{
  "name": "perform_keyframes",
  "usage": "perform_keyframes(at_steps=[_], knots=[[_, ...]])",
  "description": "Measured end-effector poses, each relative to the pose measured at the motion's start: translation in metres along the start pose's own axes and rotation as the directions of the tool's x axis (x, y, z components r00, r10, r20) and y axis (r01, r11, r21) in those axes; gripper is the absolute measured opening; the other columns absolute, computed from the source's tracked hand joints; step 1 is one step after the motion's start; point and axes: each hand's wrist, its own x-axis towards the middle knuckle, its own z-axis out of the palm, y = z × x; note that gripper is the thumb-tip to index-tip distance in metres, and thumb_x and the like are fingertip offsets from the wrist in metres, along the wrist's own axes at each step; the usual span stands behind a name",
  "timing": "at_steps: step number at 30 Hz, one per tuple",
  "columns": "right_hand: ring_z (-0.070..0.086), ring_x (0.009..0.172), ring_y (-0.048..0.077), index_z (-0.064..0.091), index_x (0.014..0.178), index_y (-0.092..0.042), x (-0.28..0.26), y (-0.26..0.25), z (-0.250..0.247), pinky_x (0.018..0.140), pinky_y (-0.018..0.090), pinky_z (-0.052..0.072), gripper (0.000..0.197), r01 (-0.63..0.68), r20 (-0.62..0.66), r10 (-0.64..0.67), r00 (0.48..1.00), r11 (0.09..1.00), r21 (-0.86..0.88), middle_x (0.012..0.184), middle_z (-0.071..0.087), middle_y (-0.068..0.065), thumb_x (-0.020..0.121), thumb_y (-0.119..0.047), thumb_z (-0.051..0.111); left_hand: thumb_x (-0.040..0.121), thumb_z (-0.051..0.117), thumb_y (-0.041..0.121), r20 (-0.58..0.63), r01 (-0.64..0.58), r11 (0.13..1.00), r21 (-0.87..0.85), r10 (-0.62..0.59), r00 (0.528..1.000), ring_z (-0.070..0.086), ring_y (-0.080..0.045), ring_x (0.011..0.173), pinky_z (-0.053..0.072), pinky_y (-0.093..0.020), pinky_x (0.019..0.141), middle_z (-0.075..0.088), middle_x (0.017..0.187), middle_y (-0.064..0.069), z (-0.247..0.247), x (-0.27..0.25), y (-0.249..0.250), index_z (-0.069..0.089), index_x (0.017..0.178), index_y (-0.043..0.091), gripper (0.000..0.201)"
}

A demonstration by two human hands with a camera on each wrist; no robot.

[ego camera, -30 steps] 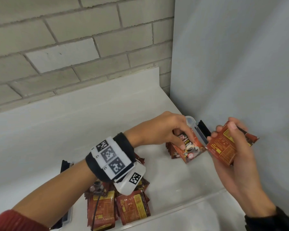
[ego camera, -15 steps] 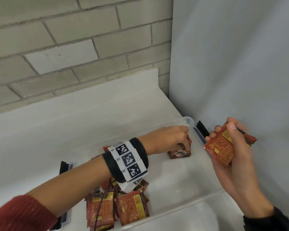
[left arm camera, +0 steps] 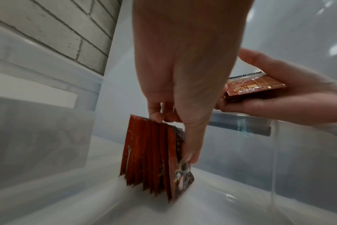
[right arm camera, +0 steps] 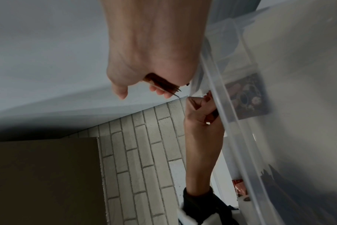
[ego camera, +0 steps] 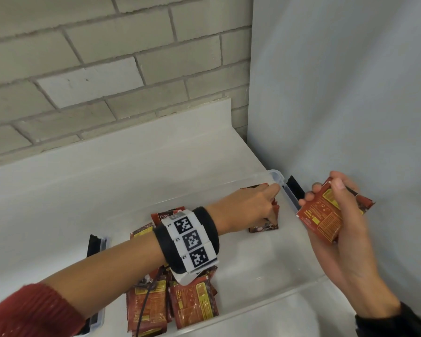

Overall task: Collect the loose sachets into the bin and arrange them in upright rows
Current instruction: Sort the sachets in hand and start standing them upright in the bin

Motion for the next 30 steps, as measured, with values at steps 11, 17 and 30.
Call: perform_keyframes(at_steps=[11,17,30], knots=[[0.057,0.069,0.011,0.056,0.099,-0.026,-0.001,0.000,0.001,0.062,0.020,0.051,0.017,-0.017,-0.001,0.017,1.000,1.000,0.008,0.080,0.057,-0.003,0.083,-0.030,0.058,0.078,0.076,0.017,-0.044,-0.005,0.993,0.115,0.011,0.999,0.051,-0.026,0.089,0.034,-0.027,0.063,0.052,0.095,-0.011,0.006,-0.002,0.006,0.078,0.085,0.015,0.007],[0.059,0.074,0.013,0.058,0.102,-0.025,-0.002,0.000,-0.001,0.066,0.021,0.053,0.015,-0.059,0.026,0.058,0.998,0.998,0.021,0.082,0.061,-0.002,0.087,-0.027,0.057,0.079,0.073,0.016,-0.018,-0.013,1.000,0.027,0.013,1.000,0.046,-0.027,0.092,0.026,-0.026,0.068,0.047,0.096,-0.010,0.007,-0.002,0.002,0.077,0.093,0.015,0.015],[0.070,0.097,0.027,0.061,0.111,-0.019,-0.003,-0.002,0.004,0.075,0.034,0.059,0.037,-0.191,0.098,0.199,0.975,0.978,-0.083,0.105,0.071,0.014,0.077,-0.009,0.053,0.094,0.053,0.009,-0.053,0.164,0.910,-0.380,-0.199,0.979,0.042,-0.009,0.078,0.039,-0.026,0.073,0.042,0.091,0.000,-0.034,-0.004,-0.006,0.064,0.105,0.005,0.016]])
